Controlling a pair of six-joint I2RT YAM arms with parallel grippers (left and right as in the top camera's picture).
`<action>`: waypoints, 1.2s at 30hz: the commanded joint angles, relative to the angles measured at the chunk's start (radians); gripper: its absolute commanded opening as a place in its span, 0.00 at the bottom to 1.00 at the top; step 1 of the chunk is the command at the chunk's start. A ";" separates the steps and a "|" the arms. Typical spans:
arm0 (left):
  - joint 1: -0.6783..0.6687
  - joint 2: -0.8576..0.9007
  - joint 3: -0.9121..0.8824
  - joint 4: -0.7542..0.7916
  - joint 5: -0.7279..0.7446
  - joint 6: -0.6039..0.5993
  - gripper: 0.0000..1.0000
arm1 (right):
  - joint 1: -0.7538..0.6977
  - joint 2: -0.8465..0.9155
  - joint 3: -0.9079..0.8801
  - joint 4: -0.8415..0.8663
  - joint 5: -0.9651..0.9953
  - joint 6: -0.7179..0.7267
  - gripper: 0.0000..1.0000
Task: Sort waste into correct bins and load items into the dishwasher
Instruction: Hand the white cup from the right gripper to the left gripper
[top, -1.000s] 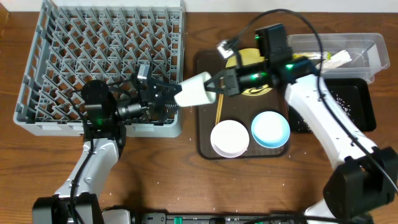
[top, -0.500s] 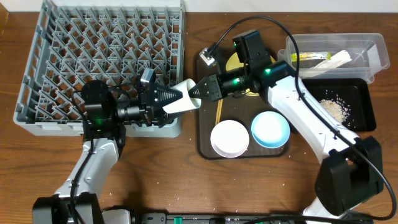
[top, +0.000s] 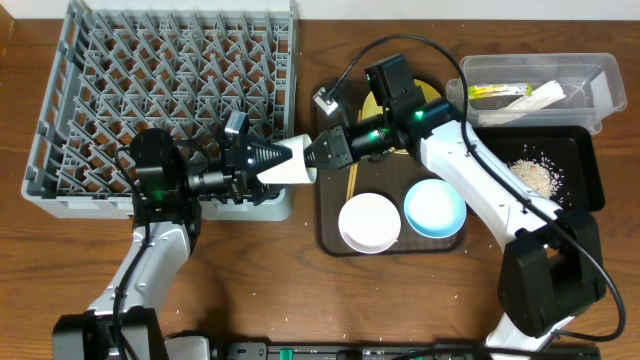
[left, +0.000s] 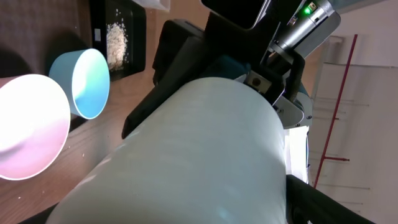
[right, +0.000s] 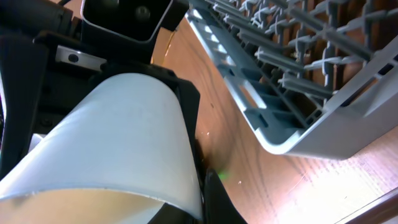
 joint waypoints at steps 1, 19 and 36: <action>-0.009 -0.011 0.013 0.021 -0.032 0.009 0.80 | 0.035 0.038 -0.012 -0.042 0.064 -0.058 0.01; -0.009 -0.011 0.013 0.021 -0.042 0.014 0.84 | -0.009 0.038 -0.012 -0.122 0.028 -0.144 0.01; -0.009 -0.011 0.013 0.021 0.027 0.055 0.73 | -0.037 0.039 -0.012 -0.129 0.012 -0.249 0.01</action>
